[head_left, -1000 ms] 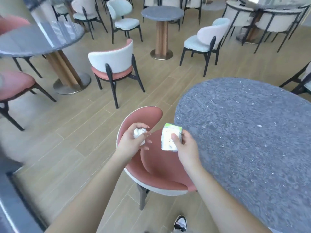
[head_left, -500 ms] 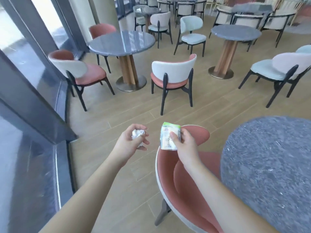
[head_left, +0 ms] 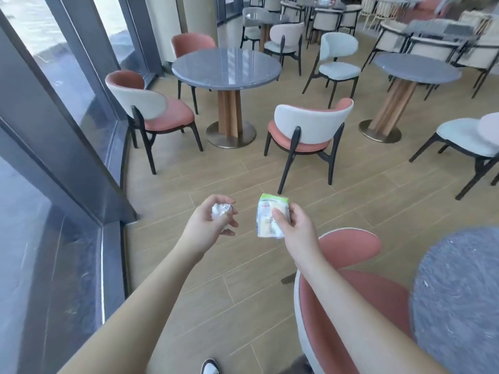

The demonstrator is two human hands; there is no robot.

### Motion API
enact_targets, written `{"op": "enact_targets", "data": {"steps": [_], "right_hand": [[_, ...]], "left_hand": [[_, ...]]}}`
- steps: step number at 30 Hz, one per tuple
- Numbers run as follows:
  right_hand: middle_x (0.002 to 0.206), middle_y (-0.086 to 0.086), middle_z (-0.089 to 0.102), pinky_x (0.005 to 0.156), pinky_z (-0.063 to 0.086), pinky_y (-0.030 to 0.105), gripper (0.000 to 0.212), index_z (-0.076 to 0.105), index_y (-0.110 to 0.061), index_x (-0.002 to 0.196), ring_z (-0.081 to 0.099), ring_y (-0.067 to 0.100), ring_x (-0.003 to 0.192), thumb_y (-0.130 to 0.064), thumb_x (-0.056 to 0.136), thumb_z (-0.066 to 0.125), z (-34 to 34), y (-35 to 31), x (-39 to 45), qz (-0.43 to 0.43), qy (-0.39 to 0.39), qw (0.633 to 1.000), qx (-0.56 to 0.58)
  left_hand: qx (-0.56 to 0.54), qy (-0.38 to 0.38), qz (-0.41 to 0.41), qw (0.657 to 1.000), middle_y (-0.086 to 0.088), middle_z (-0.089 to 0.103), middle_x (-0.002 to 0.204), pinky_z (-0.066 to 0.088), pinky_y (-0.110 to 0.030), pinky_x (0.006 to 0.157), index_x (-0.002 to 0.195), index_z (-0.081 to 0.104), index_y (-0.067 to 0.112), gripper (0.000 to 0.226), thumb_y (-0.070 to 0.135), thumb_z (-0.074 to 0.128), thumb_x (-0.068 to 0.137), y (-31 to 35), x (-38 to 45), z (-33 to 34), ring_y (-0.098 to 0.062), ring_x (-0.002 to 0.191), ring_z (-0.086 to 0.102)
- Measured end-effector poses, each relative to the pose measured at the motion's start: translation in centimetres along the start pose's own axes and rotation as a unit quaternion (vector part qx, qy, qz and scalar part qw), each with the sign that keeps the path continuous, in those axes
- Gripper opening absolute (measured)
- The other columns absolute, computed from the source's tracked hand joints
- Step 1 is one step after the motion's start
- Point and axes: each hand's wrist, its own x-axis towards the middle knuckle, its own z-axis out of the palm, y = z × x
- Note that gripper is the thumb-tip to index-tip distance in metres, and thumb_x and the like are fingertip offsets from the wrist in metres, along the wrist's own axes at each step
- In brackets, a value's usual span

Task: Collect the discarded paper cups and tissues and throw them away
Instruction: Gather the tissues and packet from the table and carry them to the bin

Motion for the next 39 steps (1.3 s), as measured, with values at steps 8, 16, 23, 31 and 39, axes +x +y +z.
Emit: {"op": "enact_targets", "data": {"steps": [8,16,23,31,39], "right_hand": [[0.103,-0.009,0.076,0.09,0.055,0.039,0.009,0.067,-0.028,0.104,0.071,0.012,0.098,-0.032,0.096,0.065,8.3,-2.1,5.4,0.015,0.037,0.998,0.052],[0.101,-0.018,0.075,0.071,0.054,0.014,0.012,0.065,-0.028,0.108,0.071,0.003,0.096,-0.029,0.096,0.065,11.5,-2.5,10.4,0.026,0.047,0.995,0.079],[0.099,-0.02,0.075,0.068,0.052,0.012,0.009,0.065,-0.029,0.104,0.072,0.0,0.092,-0.027,0.096,0.066,12.7,-1.3,16.5,0.031,0.077,0.992,0.092],[0.098,-0.024,0.074,0.068,0.053,0.013,0.007,0.064,-0.035,0.099,0.071,-0.002,0.092,-0.036,0.093,0.068,11.6,-0.7,26.6,0.03,0.126,0.988,0.083],[0.102,-0.018,0.075,0.074,0.054,0.017,0.01,0.064,-0.033,0.101,0.071,0.003,0.096,-0.037,0.092,0.068,10.5,-1.2,34.4,0.027,0.19,0.979,0.068]], "left_hand": [[0.008,-0.03,0.016,0.999,0.005,0.071,0.092,0.061,-0.035,0.069,0.098,0.067,0.028,0.017,0.013,0.059,0.097,1.0,6.7,-8.4,-0.019,0.081,0.072],[-0.002,-0.022,0.002,1.0,0.001,0.07,0.092,0.062,-0.036,0.075,0.102,0.067,0.02,0.013,0.011,0.059,0.098,0.1,12.2,-12.3,-0.019,0.08,0.072],[0.017,-0.051,-0.003,0.999,-0.006,0.068,0.097,0.061,-0.03,0.072,0.106,0.065,0.015,0.012,0.009,0.057,0.099,0.5,19.5,-12.1,-0.018,0.081,0.072],[0.04,-0.098,-0.004,0.994,-0.008,0.068,0.099,0.059,-0.026,0.069,0.104,0.066,0.016,0.015,0.006,0.056,0.098,1.3,30.8,-8.9,-0.018,0.078,0.071],[0.046,-0.173,0.026,0.983,-0.005,0.069,0.099,0.06,-0.029,0.071,0.099,0.067,0.026,0.021,0.008,0.058,0.096,2.5,41.4,-6.6,-0.02,0.082,0.073]]}}
